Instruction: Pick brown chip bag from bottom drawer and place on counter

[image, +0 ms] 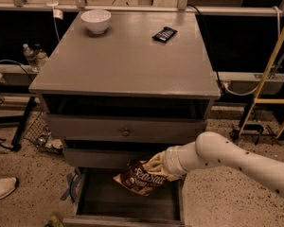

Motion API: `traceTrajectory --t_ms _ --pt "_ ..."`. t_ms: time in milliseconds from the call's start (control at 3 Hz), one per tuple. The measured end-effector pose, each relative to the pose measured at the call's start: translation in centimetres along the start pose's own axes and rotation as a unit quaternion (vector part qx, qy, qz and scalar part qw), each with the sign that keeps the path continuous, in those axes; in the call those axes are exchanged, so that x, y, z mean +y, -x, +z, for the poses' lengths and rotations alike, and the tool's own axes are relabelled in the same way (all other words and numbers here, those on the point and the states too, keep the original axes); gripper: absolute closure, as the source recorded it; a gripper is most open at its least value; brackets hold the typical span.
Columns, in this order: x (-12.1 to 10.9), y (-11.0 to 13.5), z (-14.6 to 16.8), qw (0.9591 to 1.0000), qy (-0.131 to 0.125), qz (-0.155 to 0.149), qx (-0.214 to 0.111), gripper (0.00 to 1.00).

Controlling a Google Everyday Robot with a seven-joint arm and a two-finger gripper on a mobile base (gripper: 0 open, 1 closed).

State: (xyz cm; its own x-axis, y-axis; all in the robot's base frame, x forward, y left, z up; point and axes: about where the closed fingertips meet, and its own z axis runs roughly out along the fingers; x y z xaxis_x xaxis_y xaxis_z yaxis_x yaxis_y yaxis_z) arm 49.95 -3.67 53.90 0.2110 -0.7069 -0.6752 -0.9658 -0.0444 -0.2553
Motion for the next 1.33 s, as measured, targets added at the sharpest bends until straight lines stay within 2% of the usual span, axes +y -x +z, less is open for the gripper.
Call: traceTrajectory --t_ms 333,667,1000,1333 --pt "0.0 0.0 0.0 1.0 0.0 0.0 0.0 1.0" --pt "-0.3 1.8 -1.2 0.9994 -0.009 -0.026 0.022 1.0" --pt "-0.8 5.1 -3.9 0.9946 -0.029 -0.07 0.071 1.0" --pt "-2.4 8.3 -7.5 0.9871 -0.043 -0.11 0.108 1.0"
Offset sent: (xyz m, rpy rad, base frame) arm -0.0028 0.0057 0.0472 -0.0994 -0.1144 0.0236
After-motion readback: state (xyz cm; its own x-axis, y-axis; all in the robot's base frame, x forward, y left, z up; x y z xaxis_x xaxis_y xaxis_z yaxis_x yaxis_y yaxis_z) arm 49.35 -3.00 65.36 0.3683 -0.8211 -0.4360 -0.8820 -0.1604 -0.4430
